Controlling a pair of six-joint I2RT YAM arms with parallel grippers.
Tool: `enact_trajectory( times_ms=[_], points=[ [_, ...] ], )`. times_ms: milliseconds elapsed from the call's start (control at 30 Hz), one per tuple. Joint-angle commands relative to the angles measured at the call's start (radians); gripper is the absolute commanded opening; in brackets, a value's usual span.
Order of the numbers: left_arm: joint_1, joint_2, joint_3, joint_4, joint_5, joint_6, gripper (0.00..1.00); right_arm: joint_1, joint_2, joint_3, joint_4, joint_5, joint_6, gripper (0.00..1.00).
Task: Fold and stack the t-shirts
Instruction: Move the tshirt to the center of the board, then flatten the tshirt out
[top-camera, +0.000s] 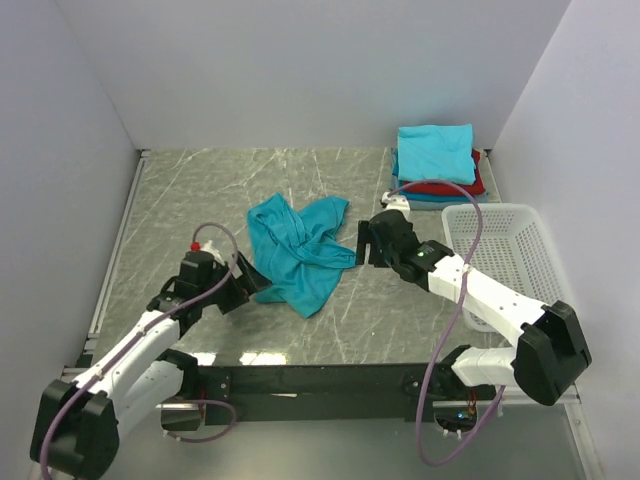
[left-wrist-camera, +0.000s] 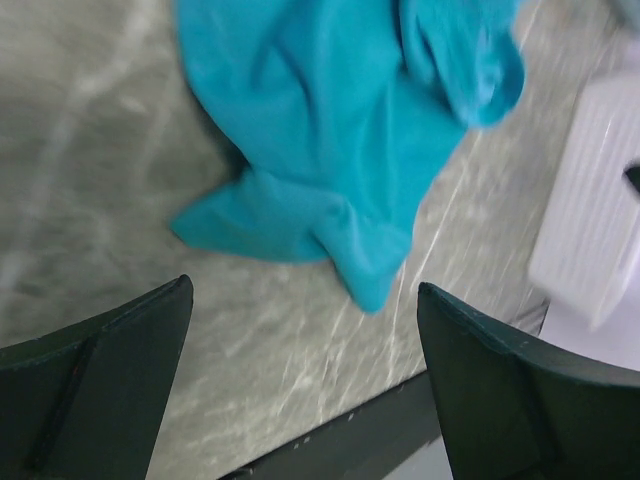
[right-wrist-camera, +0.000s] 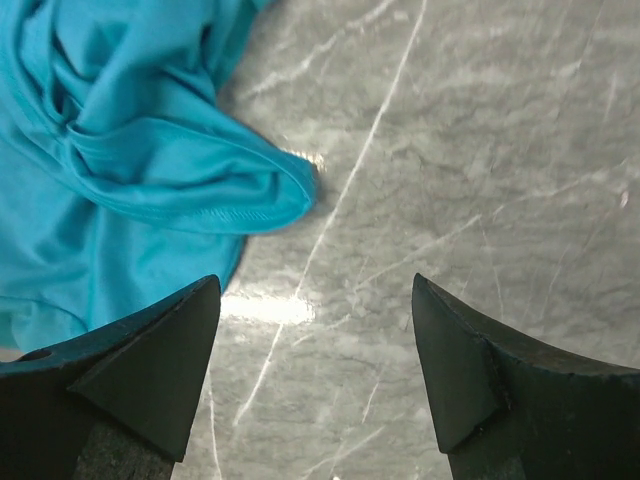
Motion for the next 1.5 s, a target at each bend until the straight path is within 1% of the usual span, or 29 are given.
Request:
enact_trajectory(
  times_ms=[0, 67, 167, 267, 333, 433, 467, 533, 567, 600, 633, 667, 733, 767, 800, 833, 933, 1000, 1033, 1067, 1100, 1133, 1167, 1200, 1267, 1333, 1467],
  points=[
    [-0.088, 0.026, -0.020, 0.081, -0.032, -0.003, 0.99, -0.021, -0.028, -0.021, 0.071, -0.052, 0.023, 0.83],
    [-0.093, 0.039, -0.039, 0.101, -0.046, -0.013, 0.99, -0.024, -0.030, -0.038, 0.087, -0.075, 0.019, 0.83],
    [-0.110, 0.092, -0.029, 0.104, -0.069, -0.024, 0.98, -0.027, -0.028, -0.040, 0.081, -0.092, 0.017, 0.83],
    [-0.119, 0.169, -0.018, 0.119, -0.086, -0.023, 0.98, -0.032, -0.022, -0.052, 0.102, -0.110, 0.014, 0.83],
    [-0.120, 0.220, -0.017, 0.162, -0.083, -0.033, 0.98, -0.035, -0.015, -0.052, 0.111, -0.138, 0.025, 0.83],
    [-0.124, 0.277, -0.020, 0.255, -0.072, -0.046, 0.94, -0.033, -0.001, -0.074, 0.160, -0.204, 0.022, 0.81],
    [-0.124, 0.290, -0.018, 0.271, -0.083, -0.047, 0.90, -0.033, 0.013, -0.086, 0.174, -0.216, 0.016, 0.80],
    [-0.124, 0.329, -0.007, 0.297, -0.106, -0.062, 0.86, -0.033, 0.034, -0.083, 0.183, -0.268, -0.019, 0.79],
    [-0.124, 0.339, -0.006, 0.331, -0.113, -0.059, 0.75, -0.032, 0.056, -0.072, 0.180, -0.276, -0.032, 0.78],
    [-0.124, 0.364, -0.001, 0.343, -0.125, -0.058, 0.67, -0.032, 0.068, -0.068, 0.179, -0.280, -0.053, 0.77],
    [-0.124, 0.375, 0.009, 0.348, -0.133, -0.061, 0.57, -0.032, 0.077, -0.062, 0.177, -0.285, -0.062, 0.75],
    [-0.124, 0.385, 0.016, 0.353, -0.138, -0.061, 0.34, -0.032, 0.094, -0.045, 0.173, -0.284, -0.070, 0.75],
    [-0.124, 0.415, 0.042, 0.339, -0.161, -0.058, 0.21, -0.027, 0.103, -0.032, 0.174, -0.299, -0.098, 0.74],
    [-0.124, 0.428, 0.049, 0.319, -0.168, -0.053, 0.09, -0.024, 0.110, -0.025, 0.188, -0.302, -0.110, 0.73],
    [-0.124, 0.432, 0.054, 0.313, -0.175, -0.049, 0.03, -0.021, 0.114, -0.022, 0.199, -0.302, -0.142, 0.73],
    [-0.124, 0.433, 0.055, 0.307, -0.187, -0.049, 0.00, -0.015, 0.119, -0.020, 0.202, -0.302, -0.153, 0.73],
    [-0.124, 0.404, 0.042, 0.279, -0.202, -0.053, 0.00, 0.005, 0.145, 0.003, 0.183, -0.244, -0.211, 0.73],
    [-0.124, 0.355, 0.034, 0.238, -0.227, -0.049, 0.00, 0.007, 0.171, 0.011, 0.189, -0.196, -0.257, 0.73],
    [-0.124, 0.337, 0.028, 0.225, -0.269, -0.046, 0.00, 0.007, 0.183, 0.011, 0.194, -0.170, -0.263, 0.72],
    [-0.124, 0.300, 0.025, 0.189, -0.283, -0.044, 0.00, 0.008, 0.212, 0.024, 0.190, -0.117, -0.265, 0.73],
    [-0.124, 0.284, 0.026, 0.167, -0.290, -0.041, 0.00, 0.007, 0.228, 0.035, 0.186, -0.092, -0.269, 0.72],
    [-0.124, 0.266, 0.028, 0.129, -0.325, -0.038, 0.00, 0.008, 0.246, 0.047, 0.180, -0.078, -0.271, 0.72],
    [-0.122, 0.236, 0.028, 0.116, -0.339, -0.039, 0.00, 0.008, 0.286, 0.081, 0.158, -0.072, -0.270, 0.71],
    [-0.122, 0.220, 0.028, 0.110, -0.336, -0.043, 0.00, 0.008, 0.304, 0.099, 0.150, -0.079, -0.271, 0.68],
    [-0.122, 0.189, 0.017, 0.139, -0.307, -0.046, 0.01, 0.008, 0.349, 0.133, 0.160, -0.107, -0.266, 0.67],
    [-0.122, 0.180, 0.005, 0.164, -0.294, -0.056, 0.00, 0.008, 0.389, 0.149, 0.171, -0.145, -0.253, 0.65],
    [-0.122, 0.197, 0.022, 0.153, -0.279, -0.056, 0.01, 0.008, 0.455, 0.170, 0.144, -0.132, -0.208, 0.58]
  ],
)
